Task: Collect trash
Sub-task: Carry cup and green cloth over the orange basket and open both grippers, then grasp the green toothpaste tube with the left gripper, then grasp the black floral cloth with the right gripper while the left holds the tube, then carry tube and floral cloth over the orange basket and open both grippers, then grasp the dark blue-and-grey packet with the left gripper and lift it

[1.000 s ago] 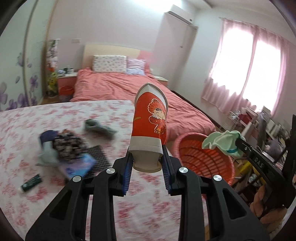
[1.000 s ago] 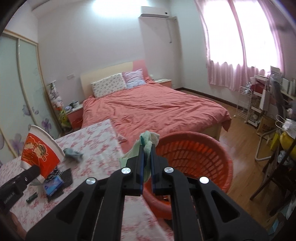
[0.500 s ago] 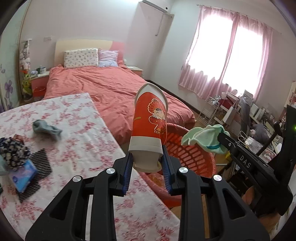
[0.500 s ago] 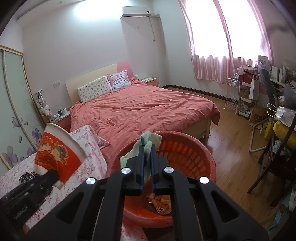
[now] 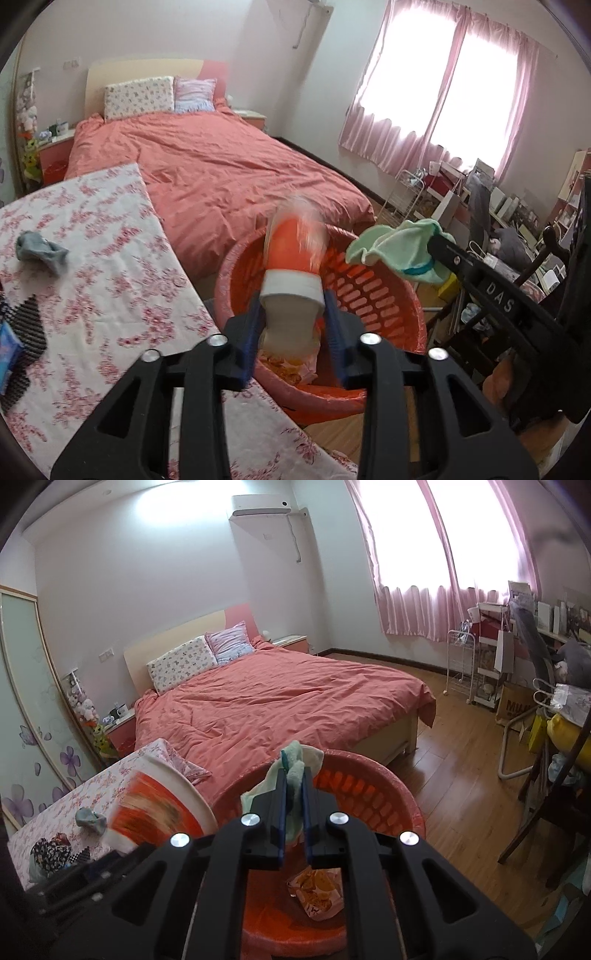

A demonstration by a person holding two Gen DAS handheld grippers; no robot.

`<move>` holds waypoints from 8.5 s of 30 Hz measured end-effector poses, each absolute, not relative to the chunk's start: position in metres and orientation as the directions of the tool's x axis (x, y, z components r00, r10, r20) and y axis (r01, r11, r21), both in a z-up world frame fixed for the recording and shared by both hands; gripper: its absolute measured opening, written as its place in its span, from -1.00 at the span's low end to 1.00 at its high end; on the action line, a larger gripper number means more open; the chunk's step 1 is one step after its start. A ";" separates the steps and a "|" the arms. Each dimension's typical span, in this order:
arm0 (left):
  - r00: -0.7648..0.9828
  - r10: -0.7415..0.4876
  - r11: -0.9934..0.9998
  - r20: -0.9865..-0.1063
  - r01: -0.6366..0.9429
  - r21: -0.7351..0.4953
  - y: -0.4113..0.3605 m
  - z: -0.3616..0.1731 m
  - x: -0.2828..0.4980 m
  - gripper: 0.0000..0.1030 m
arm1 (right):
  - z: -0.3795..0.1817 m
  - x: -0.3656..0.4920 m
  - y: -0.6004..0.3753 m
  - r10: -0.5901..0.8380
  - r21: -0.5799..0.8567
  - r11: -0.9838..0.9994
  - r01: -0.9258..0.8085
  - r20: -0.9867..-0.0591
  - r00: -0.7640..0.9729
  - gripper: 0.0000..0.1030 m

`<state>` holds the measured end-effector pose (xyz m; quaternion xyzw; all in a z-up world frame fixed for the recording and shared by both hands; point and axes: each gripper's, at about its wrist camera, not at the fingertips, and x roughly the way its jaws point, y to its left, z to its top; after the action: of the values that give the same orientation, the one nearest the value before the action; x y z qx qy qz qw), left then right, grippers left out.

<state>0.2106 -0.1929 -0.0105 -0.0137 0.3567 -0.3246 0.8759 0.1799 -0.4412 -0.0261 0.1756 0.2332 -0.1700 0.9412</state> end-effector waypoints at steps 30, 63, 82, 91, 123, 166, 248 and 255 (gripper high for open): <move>0.722 -0.167 0.983 -0.671 0.174 -0.058 0.040 -0.018 0.182 0.33 | -0.021 0.171 -0.298 -0.113 0.123 0.969 0.213 -0.546 0.830 -0.04; 0.657 0.001 0.995 -0.754 -0.074 -0.063 0.181 -0.056 0.184 0.32 | -0.022 0.167 -0.183 0.022 0.070 0.997 0.024 -0.592 0.805 -0.02; 0.638 -0.048 0.996 -0.768 -0.027 -0.084 0.140 -0.060 0.196 -0.33 | -0.030 0.167 -0.187 0.029 0.082 0.996 0.027 -0.614 0.789 -0.02; 0.639 -0.029 0.997 -0.768 -0.035 -0.066 0.137 -0.060 0.197 -0.62 | -0.036 0.175 -0.179 0.042 0.082 0.997 0.012 -0.623 0.781 -0.02; 0.704 -0.044 0.986 -0.709 -0.083 -0.144 0.176 -0.021 0.201 -0.62 | -0.060 0.297 -0.079 0.290 0.204 0.957 -0.205 -0.674 0.679 -0.94; 0.754 -0.345 0.936 -0.559 0.321 -0.146 -0.010 0.064 0.171 -0.62 | 0.018 0.141 -0.268 -0.059 0.193 0.967 0.163 -0.454 0.889 -0.94; 0.695 -0.246 0.956 -0.676 0.287 -0.052 -0.042 -0.001 0.203 0.24 | -0.031 0.181 -0.335 -0.125 0.166 0.954 0.251 -0.539 0.833 -0.07; 0.737 -0.123 0.991 -0.665 0.127 -0.042 0.028 0.000 0.202 0.30 | -0.029 0.193 -0.267 -0.033 0.140 0.981 0.132 -0.555 0.831 -0.04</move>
<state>0.2017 0.0280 0.0000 0.0030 0.3565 -0.0672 0.9319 0.1930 -0.2668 -0.0293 0.0864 0.2870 -0.0434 0.9530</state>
